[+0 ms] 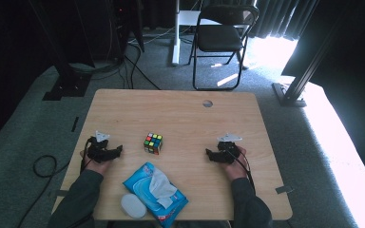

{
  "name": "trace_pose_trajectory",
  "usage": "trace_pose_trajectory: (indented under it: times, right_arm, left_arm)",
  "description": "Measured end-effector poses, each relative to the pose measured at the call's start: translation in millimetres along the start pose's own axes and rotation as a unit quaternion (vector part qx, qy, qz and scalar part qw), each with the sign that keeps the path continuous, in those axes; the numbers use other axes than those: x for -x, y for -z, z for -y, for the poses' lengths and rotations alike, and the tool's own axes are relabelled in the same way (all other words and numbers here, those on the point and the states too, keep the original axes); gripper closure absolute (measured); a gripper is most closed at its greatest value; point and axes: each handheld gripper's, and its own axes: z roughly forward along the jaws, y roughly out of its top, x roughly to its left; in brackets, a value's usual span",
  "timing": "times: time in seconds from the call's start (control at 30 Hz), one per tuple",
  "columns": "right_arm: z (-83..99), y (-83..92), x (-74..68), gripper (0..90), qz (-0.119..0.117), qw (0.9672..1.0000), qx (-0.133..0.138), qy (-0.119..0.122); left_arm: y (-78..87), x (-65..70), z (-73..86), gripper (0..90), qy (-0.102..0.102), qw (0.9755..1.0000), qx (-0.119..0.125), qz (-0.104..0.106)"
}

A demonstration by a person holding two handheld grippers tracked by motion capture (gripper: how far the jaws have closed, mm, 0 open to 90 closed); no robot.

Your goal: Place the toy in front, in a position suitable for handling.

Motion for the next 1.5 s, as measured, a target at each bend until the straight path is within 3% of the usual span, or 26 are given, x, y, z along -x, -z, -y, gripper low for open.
trace_pose_trajectory:
  times: [0.23, 0.3, 0.43, 0.8, 0.87, 1.07, 1.3, 1.5]
  right_arm:
    - [-0.1, -0.1, -0.1, 26.3, 0.000, 1.0000, 0.000, 0.000]
    - [-0.4, -0.9, 0.1, 20.9, 0.001, 1.0000, -0.003, -0.002]
    - [-0.5, -1.0, 0.1, 21.1, 0.002, 1.0000, -0.004, -0.003]
    - [0.0, -0.4, -0.3, 22.9, 0.000, 1.0000, -0.003, 0.000]
    - [0.0, -0.3, -0.4, 22.9, 0.000, 1.0000, -0.003, 0.000]
    - [0.1, -0.3, -0.5, 22.8, 0.001, 1.0000, -0.003, -0.001]
    - [0.1, -0.3, -0.5, 22.7, 0.000, 1.0000, -0.003, -0.001]
    - [0.0, -0.2, -0.5, 22.5, 0.000, 1.0000, -0.003, -0.001]
  left_arm:
    - [-0.4, 0.4, -0.3, 28.0, 0.001, 1.0000, -0.001, -0.002]
    - [-0.8, 0.7, -0.6, 26.7, 0.001, 1.0000, -0.001, -0.002]
    - [-2.5, 1.8, -2.0, 22.2, -0.004, 1.0000, -0.005, 0.002]
    - [-3.0, 1.4, -3.2, 23.0, -0.002, 1.0000, -0.007, 0.002]
    - [-0.1, 1.0, -5.4, 25.0, 0.004, 0.9997, -0.019, 0.013]
    - [1.2, 0.4, -7.4, 27.0, 0.017, 0.9992, -0.024, 0.028]
    - [2.5, 4.8, -10.4, 27.2, 0.011, 0.9987, -0.032, 0.039]
    - [8.7, 11.7, -16.3, 27.2, 0.001, 0.9986, -0.019, 0.049]
